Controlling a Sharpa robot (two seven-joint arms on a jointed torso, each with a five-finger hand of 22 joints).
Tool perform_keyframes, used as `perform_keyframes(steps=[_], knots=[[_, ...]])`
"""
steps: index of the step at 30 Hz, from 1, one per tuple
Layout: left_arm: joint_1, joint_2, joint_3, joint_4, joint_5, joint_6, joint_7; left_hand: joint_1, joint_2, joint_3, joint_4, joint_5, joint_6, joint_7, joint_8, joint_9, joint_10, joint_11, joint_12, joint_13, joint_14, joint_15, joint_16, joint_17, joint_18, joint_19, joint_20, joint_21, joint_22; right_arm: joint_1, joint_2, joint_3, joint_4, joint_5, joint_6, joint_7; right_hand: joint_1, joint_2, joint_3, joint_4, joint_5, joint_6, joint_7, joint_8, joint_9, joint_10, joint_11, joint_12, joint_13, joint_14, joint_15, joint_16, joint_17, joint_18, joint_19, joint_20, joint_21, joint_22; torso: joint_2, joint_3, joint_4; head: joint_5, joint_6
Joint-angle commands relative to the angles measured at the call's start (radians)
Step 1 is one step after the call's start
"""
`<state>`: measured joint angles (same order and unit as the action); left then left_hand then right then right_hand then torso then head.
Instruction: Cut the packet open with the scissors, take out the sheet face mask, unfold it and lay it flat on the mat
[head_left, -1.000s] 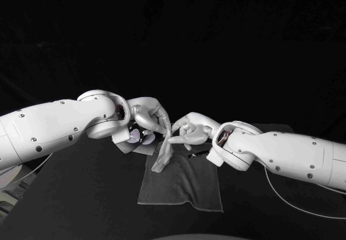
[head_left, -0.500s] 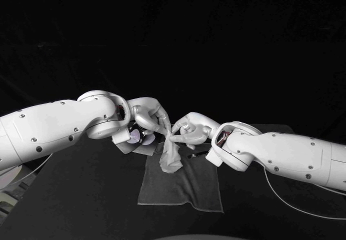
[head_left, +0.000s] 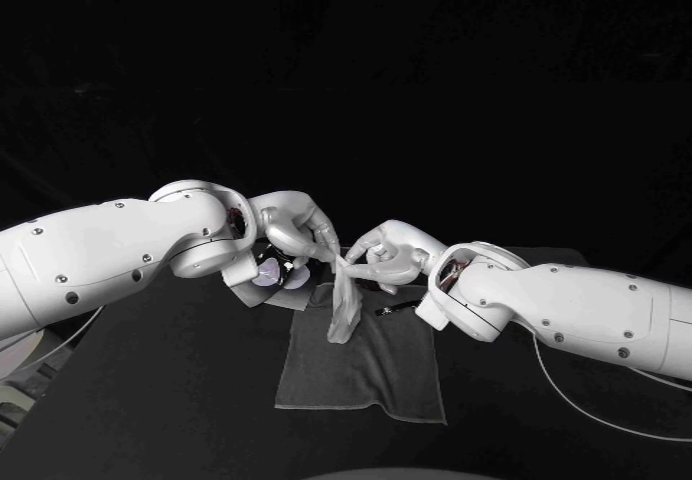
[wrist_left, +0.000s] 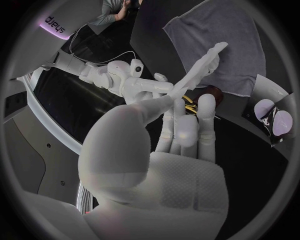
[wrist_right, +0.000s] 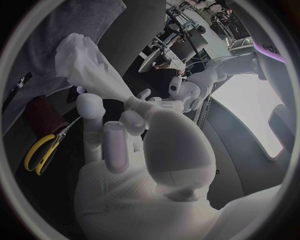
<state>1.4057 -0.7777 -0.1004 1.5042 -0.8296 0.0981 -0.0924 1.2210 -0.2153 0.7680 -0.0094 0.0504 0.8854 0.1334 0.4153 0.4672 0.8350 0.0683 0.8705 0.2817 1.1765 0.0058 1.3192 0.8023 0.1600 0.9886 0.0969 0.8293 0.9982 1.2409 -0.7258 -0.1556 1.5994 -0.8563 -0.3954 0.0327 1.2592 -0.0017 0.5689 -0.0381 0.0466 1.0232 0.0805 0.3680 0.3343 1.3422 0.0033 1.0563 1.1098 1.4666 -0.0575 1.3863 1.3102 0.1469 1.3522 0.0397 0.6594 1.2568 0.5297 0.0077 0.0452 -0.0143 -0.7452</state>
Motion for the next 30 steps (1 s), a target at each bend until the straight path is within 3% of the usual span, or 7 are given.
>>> perform_keyframes(steps=[1,6,8,9,12,22,30], knots=[[0.003,-0.005,0.001,-0.004,0.029,-0.08,0.029,-0.016,-0.042,-0.07,0.029,0.001,-0.066,0.027,-0.049,-0.029,-0.06,0.034,-0.045,-0.026,-0.152,0.031,-0.105,-0.197,0.015,-0.042,0.027,-0.067,-0.043,0.001,-0.007,0.001,0.008,0.009,0.01,-0.004,-0.009,0.0,0.007,0.002,0.002,-0.002,-0.005,0.064,0.05,0.015,-0.007,0.005,0.001,0.062,-0.01,0.006,0.085,-0.007,0.005,0.002,0.002,-0.001,0.0,0.0003,-0.0008,-0.002,0.004],[0.002,-0.01,-0.006,-0.016,0.042,-0.09,0.039,0.047,-0.037,-0.306,0.099,0.0,-0.154,0.053,-0.101,-0.076,-0.127,0.066,-0.106,-0.085,-0.239,0.066,-0.178,-0.255,0.023,-0.056,0.071,-0.195,-0.145,0.009,-0.02,0.004,0.016,0.011,0.036,0.003,-0.009,0.0,0.008,0.002,0.002,-0.002,-0.005,0.064,0.05,0.015,-0.007,0.004,0.001,0.062,-0.01,0.006,0.085,-0.007,0.005,0.002,0.002,-0.001,0.0,-0.0005,-0.0002,-0.003,0.005],[-0.001,-0.013,-0.01,-0.021,0.047,-0.086,0.043,0.094,-0.013,-0.436,0.13,-0.001,-0.174,0.049,-0.094,-0.089,-0.135,0.07,-0.115,-0.101,-0.25,0.073,-0.186,-0.27,0.025,-0.046,0.074,-0.225,-0.173,0.014,-0.027,0.005,0.018,0.011,0.045,0.006,-0.009,0.0,0.009,0.002,0.002,-0.002,-0.005,0.064,0.05,0.015,-0.007,0.004,0.0,0.062,-0.01,0.007,0.085,-0.007,0.005,0.002,0.003,0.0,0.001,-0.001,-0.0003,-0.004,0.007],[-0.002,-0.014,-0.012,-0.023,0.048,-0.084,0.045,0.14,0.023,-0.52,0.16,-0.004,-0.181,0.054,-0.082,-0.097,-0.136,0.078,-0.117,-0.112,-0.253,0.073,-0.188,-0.28,0.029,-0.036,0.074,-0.243,-0.191,0.016,-0.03,0.005,0.019,0.011,0.049,0.008,-0.009,0.0,0.009,0.002,0.002,-0.002,-0.005,0.064,0.05,0.015,-0.007,0.004,0.0,0.062,-0.01,0.007,0.085,-0.007,0.005,0.002,0.003,0.0,0.001,-0.0012,-0.0001,-0.004,0.007],[-0.014,-0.021,-0.015,-0.03,0.054,-0.084,0.052,0.209,0.033,-0.612,0.208,-0.001,-0.185,0.052,-0.059,-0.113,-0.141,0.075,-0.12,-0.13,-0.255,0.074,-0.186,-0.294,0.024,-0.021,0.078,-0.262,-0.212,0.023,-0.038,0.007,0.023,0.012,0.06,0.015,-0.009,0.0,0.009,0.001,0.002,-0.003,-0.005,0.064,0.051,0.014,-0.007,0.003,0.0,0.062,-0.01,0.006,0.085,-0.007,0.005,0.002,0.003,0.0,0.001,-0.001,0.0006,-0.004,0.007],[-0.107,-0.028,-0.02,-0.09,0.131,-0.148,0.168,0.367,0.084,-0.558,0.214,0.0,-0.109,0.015,-0.021,-0.14,-0.136,0.077,-0.139,-0.165,-0.268,0.071,-0.19,-0.316,0.023,-0.014,0.072,-0.266,-0.219,0.046,-0.065,0.015,0.038,0.049,0.138,0.074,-0.01,0.0,0.014,-0.001,0.002,-0.005,-0.005,0.066,0.052,0.013,-0.007,0.0,-0.003,0.062,-0.009,0.007,0.086,-0.007,0.004,0.002,0.003,0.0,0.0,-0.0014,0.002,-0.008,0.01],[-0.165,0.017,-0.024,-0.163,0.18,-0.222,0.298,0.393,0.06,-0.363,0.19,-0.003,-0.001,0.007,-0.07,-0.209,-0.046,0.073,-0.245,-0.22,-0.269,0.064,-0.208,-0.349,0.019,-0.073,0.058,-0.163,-0.112,0.065,-0.085,0.021,0.04,0.095,0.212,0.13,-0.01,-0.001,0.016,-0.002,0.002,-0.006,-0.005,0.066,0.052,0.012,-0.006,-0.002,-0.004,0.062,-0.009,0.009,0.088,-0.008,0.005,0.002,0.006,0.002,0.0,-0.0013,0.0012,-0.003,0.014]])
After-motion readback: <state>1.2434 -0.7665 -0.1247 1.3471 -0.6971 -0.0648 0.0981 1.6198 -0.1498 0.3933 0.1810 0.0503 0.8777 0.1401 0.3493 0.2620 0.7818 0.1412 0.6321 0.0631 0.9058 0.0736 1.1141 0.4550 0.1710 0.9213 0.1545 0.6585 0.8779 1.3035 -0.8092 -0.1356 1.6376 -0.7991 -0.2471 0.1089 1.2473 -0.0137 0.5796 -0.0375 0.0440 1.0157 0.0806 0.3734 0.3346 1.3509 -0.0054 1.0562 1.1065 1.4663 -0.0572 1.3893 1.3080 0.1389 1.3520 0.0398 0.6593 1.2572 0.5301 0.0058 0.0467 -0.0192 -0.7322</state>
